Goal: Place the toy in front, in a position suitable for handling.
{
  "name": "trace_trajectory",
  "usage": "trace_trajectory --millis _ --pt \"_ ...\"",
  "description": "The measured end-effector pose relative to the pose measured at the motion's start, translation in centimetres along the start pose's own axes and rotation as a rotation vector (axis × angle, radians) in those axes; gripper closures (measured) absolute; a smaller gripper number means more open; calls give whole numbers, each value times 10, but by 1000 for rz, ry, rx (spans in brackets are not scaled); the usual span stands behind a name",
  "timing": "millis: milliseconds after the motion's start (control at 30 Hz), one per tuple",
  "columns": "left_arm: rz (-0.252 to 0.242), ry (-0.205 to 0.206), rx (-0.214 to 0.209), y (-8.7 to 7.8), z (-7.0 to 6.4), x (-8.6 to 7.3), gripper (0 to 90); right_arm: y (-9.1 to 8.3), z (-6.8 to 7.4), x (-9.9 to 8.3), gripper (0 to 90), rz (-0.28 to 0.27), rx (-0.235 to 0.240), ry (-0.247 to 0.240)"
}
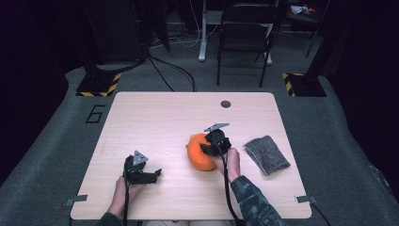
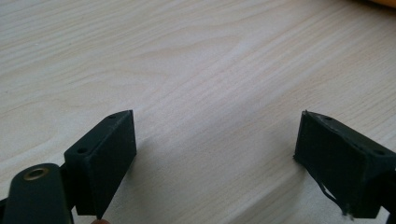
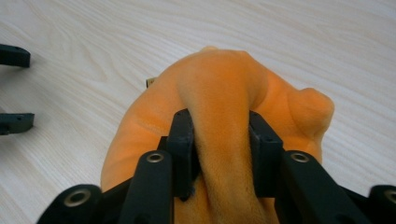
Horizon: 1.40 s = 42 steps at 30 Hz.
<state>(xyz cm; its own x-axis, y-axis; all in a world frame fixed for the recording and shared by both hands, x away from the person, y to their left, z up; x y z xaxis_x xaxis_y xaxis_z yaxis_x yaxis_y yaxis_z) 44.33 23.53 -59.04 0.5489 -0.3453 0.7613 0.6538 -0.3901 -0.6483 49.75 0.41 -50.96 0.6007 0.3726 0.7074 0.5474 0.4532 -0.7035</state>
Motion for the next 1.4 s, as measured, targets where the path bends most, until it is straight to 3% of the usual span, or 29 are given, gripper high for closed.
trace_trajectory --millis 267,333,400,567,700,800,967,1067,1233,1400 --pt "0 -1 0 0 0 0 122 -11 0 12 722 -58 64 -50" --pt "0 -1 0 0 0 0 122 -15 -1 15 722 -79 97 -95" --pt "0 -1 0 0 0 0 122 -20 0 17 722 -83 122 -97" --pt "0 0 0 0 0 0 122 -31 -1 22 722 -118 197 -154" --pt "0 -1 0 0 0 0 122 -37 1 21 720 -119 257 -221" --pt "0 -1 0 0 0 0 122 -35 -1 17 715 -104 275 -243" --pt "0 -1 0 0 0 0 122 -15 -10 -1 699 -21 236 -263" --pt "0 -1 0 0 0 0 122 -11 -13 -2 650 -24 240 -232" --pt "0 -1 0 0 0 0 122 -15 -16 0 418 3 208 -197" --pt "0 -1 0 0 0 0 122 -25 -13 7 213 23 125 -84"
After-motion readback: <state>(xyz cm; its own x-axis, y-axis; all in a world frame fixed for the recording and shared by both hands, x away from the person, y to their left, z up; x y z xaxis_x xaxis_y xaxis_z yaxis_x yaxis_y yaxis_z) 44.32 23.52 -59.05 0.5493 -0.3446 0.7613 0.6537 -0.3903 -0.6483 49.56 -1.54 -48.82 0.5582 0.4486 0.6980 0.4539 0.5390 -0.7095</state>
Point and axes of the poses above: each handheld gripper's, and its own axes: y roughly forward along the jaws, x roughly out of its top, z roughly to its left, the point moved 9 cm from there along y, roughly forward along the jaws, and after that the axes turned 2 degrees about -z, right-handed, at the moved point
